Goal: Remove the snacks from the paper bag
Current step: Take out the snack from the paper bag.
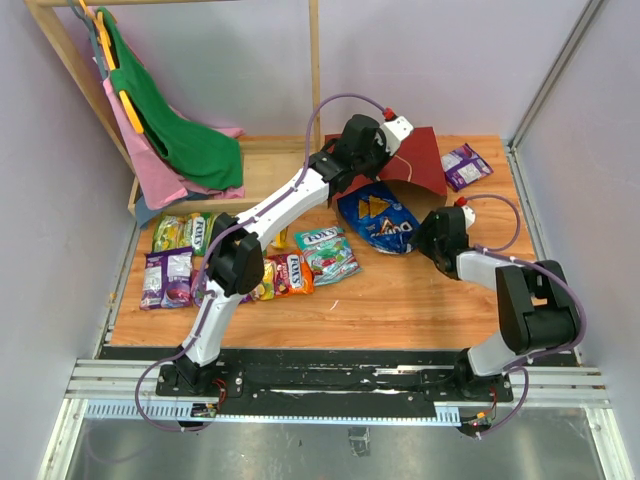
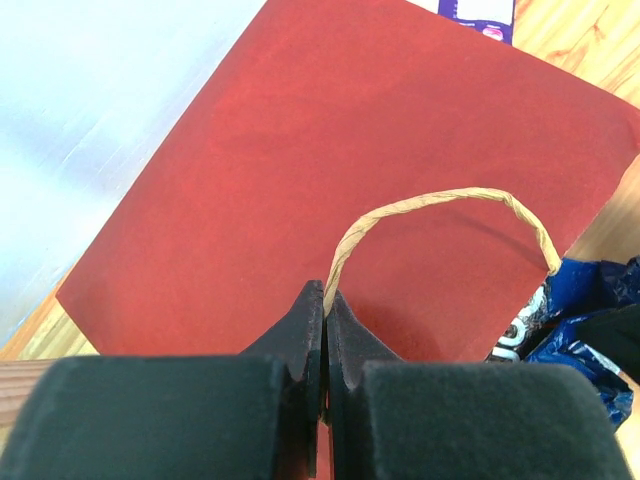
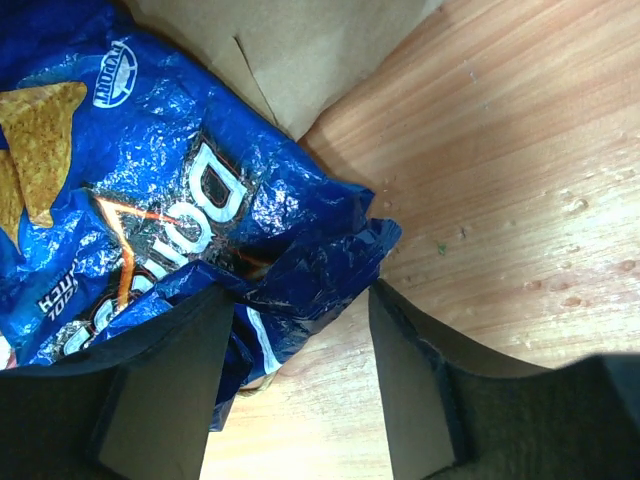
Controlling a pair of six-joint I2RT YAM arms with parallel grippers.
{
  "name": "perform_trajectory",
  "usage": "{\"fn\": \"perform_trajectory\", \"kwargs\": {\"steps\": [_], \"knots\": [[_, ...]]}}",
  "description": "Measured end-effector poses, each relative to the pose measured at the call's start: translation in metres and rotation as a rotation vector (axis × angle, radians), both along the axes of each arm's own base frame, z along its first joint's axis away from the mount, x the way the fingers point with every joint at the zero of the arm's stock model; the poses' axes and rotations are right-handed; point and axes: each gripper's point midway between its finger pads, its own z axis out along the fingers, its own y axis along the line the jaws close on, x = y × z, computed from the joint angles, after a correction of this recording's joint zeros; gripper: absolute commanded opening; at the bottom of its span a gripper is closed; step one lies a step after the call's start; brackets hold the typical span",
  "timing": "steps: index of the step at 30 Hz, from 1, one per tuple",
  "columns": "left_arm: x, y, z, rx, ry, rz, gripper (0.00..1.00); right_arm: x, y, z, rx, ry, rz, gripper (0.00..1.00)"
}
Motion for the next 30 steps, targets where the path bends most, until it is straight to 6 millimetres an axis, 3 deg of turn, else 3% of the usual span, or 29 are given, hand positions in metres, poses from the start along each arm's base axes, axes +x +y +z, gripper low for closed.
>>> {"fn": "perform_trajectory", "kwargs": {"steps": [6, 10, 17, 20, 30], "knots": [[0.001, 0.001, 0.000, 0.007, -0.002, 0.005, 0.03, -0.004, -0.001, -0.007, 0.015, 0.005, -0.006, 0.19], [0.001, 0.002, -0.001, 0.007, -0.002, 0.006, 0.03, -0.007, -0.001, 0.004, 0.019, -0.022, -0.003, 0.01], [0.001, 0.002, -0.001, 0.010, -0.001, 0.006, 0.03, -0.010, -0.001, 0.066, 0.037, -0.166, 0.010, 0.01], [0.000, 0.002, -0.002, 0.014, 0.000, 0.006, 0.03, -0.020, 0.000, 0.095, 0.050, -0.222, 0.024, 0.01], [0.002, 0.005, -0.002, 0.025, -0.007, 0.013, 0.03, -0.060, -0.007, 0.160, 0.029, -0.316, 0.086, 0.01]]}}
